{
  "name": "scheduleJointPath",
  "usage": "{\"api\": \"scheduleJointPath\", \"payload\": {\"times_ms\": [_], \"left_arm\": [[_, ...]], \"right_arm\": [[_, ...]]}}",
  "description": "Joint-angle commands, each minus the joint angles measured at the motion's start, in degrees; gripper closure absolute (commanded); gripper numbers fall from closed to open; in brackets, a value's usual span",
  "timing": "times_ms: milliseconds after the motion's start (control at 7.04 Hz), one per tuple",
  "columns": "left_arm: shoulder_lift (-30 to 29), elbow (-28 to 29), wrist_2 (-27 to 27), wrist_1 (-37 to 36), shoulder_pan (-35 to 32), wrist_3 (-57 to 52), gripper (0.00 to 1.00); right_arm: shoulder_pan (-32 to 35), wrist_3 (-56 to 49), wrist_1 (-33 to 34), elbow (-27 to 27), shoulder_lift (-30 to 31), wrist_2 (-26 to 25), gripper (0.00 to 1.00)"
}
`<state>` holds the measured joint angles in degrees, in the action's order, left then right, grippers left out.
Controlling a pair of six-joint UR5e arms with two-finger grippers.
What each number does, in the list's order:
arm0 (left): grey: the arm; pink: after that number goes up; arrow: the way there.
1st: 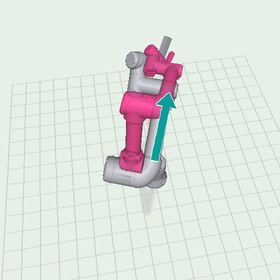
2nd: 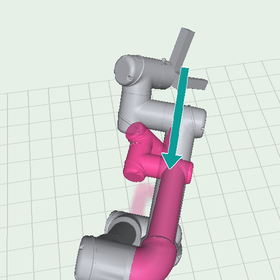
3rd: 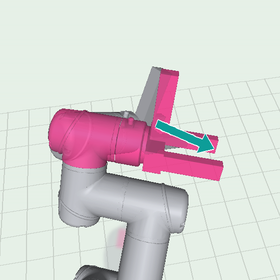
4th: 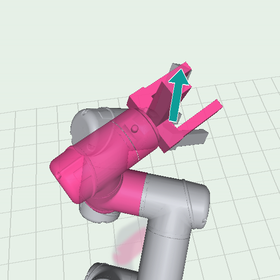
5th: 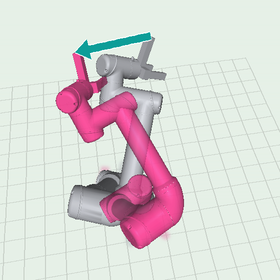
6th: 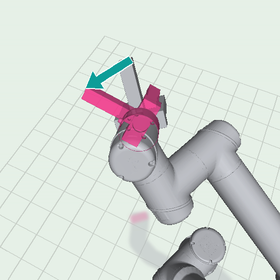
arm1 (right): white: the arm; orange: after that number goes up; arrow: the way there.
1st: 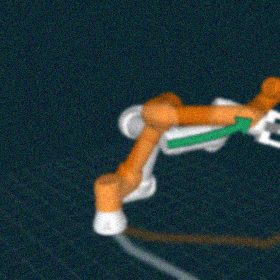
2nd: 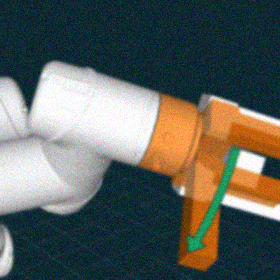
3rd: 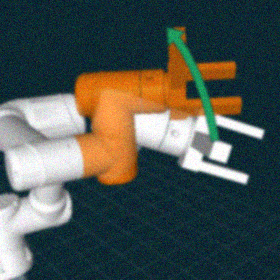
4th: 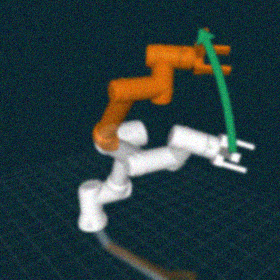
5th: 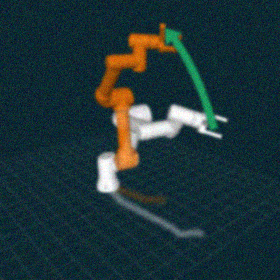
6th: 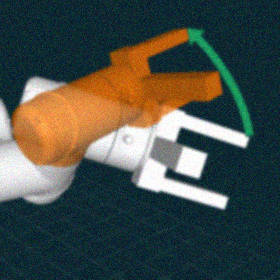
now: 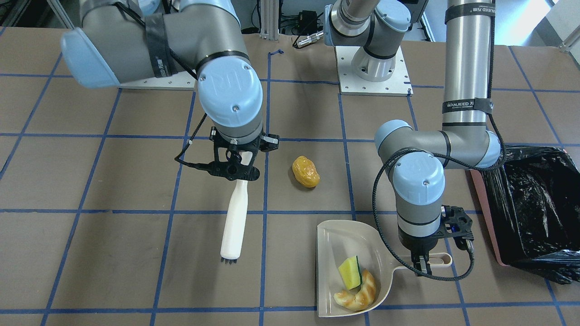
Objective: Sweep and dump trash into bin
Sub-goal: 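Move the brush with the right gripper behind the yellow potato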
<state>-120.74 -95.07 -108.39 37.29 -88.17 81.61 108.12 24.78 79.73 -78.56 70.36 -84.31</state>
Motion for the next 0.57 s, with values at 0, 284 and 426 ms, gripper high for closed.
{"api": "scheduleJointPath", "payload": {"times_ms": [0,284,426], "left_arm": [[3.04,-2.74,1.33,0.32,0.63,-0.49,1.0],[7.25,-6.6,3.27,0.32,3.26,-5.21,1.0],[9.71,-10.1,3.28,0.15,4.57,-10.19,1.0]], "right_arm": [[-0.28,0.09,-0.71,-11.65,9.33,-0.16,1.0],[0.77,1.23,1.89,-23.51,15.66,0.9,1.0],[2.61,3.93,3.92,-26.7,17.34,0.9,1.0]]}}
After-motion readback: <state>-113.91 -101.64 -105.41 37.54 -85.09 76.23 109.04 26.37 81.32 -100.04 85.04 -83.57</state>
